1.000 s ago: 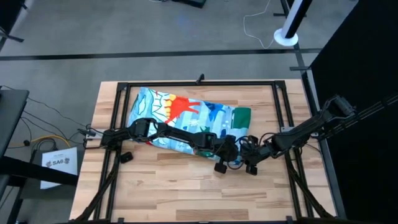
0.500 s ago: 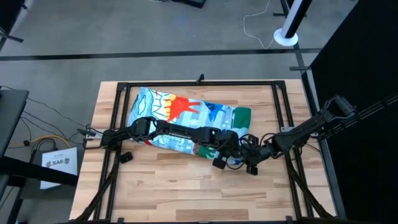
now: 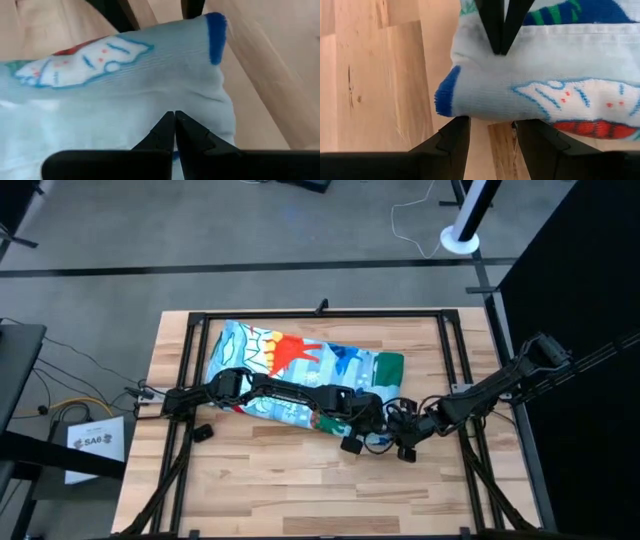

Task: Roll towel
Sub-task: Roll the multicolor dinosaur print towel

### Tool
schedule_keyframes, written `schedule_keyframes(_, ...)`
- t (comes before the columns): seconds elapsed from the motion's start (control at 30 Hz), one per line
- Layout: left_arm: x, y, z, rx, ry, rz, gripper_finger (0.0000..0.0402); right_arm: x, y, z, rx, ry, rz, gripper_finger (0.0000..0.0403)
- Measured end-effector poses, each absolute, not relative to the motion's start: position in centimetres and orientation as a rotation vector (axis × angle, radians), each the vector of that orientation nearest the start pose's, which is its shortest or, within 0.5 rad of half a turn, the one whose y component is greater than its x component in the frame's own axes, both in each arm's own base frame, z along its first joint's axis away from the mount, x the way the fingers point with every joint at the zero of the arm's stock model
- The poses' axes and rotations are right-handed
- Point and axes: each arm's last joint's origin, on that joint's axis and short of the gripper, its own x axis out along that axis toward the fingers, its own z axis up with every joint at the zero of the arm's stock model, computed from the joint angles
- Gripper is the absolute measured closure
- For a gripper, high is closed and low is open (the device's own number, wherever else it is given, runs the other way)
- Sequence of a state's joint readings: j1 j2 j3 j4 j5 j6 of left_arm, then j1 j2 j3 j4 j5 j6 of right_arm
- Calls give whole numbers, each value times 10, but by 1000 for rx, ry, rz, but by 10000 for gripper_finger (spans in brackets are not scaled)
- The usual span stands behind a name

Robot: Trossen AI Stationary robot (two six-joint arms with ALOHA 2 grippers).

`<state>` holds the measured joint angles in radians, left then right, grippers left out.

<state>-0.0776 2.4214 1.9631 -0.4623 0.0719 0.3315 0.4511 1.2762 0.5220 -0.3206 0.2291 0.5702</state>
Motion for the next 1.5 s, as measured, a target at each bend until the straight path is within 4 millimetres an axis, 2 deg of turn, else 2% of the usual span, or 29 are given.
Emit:
schedule_keyframes(0.23, 517, -43, 124, 300, 842, -302, 402, 195, 86, 153, 140, 1006, -73, 257)
schedule_keyframes(0.53, 517, -43, 122, 292, 832, -301, 402, 208, 83, 165, 106, 922, -71, 257)
schedule_keyframes(0.67, 515, -35, 122, 303, 870, -311, 402, 213, 80, 165, 95, 903, -85, 257)
schedule_keyframes(0.93, 504, -20, 147, 318, 913, -292, 402, 221, 81, 149, 79, 937, -107, 257)
schedule_keyframes(1.13, 497, -18, 167, 341, 927, -294, 402, 224, 81, 152, 83, 894, -120, 257)
schedule_keyframes(1.5, 495, -24, 171, 289, 940, -271, 402, 225, 81, 153, 37, 881, -103, 257)
